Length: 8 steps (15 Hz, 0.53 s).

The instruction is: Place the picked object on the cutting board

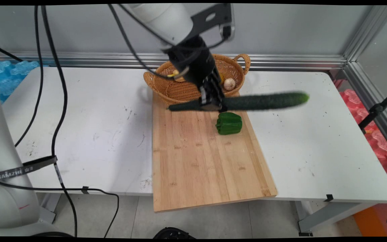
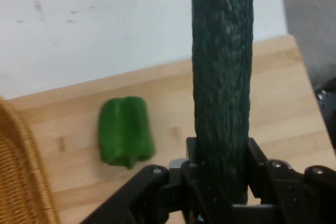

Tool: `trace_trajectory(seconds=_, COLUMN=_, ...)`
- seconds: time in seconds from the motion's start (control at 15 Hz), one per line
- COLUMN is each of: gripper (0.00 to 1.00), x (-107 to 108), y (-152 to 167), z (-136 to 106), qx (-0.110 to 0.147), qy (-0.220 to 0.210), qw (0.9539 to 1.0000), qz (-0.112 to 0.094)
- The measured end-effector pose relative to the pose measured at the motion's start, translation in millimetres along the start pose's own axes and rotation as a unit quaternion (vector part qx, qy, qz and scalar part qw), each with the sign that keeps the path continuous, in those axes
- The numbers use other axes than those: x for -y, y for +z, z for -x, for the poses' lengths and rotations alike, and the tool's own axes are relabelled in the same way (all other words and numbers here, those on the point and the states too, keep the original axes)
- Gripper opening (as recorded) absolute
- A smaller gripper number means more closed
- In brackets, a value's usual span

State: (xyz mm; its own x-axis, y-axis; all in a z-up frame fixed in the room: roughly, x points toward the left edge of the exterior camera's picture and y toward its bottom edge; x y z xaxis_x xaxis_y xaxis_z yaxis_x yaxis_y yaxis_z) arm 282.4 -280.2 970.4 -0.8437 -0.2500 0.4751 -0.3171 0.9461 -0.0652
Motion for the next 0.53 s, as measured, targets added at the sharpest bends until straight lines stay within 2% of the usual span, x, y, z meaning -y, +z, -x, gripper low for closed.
trace_trajectory(seconds=0.2, gripper=0.0, x=-17, y=11, z=5, qx=0.014, qy=0.031, qw=0.9993, qz=0.015)
trace_trajectory(seconds=0.53, gripper=0.0, x=-39, y=47, z=19, qx=0.041, qy=0.08, qw=0.9953, qz=0.037)
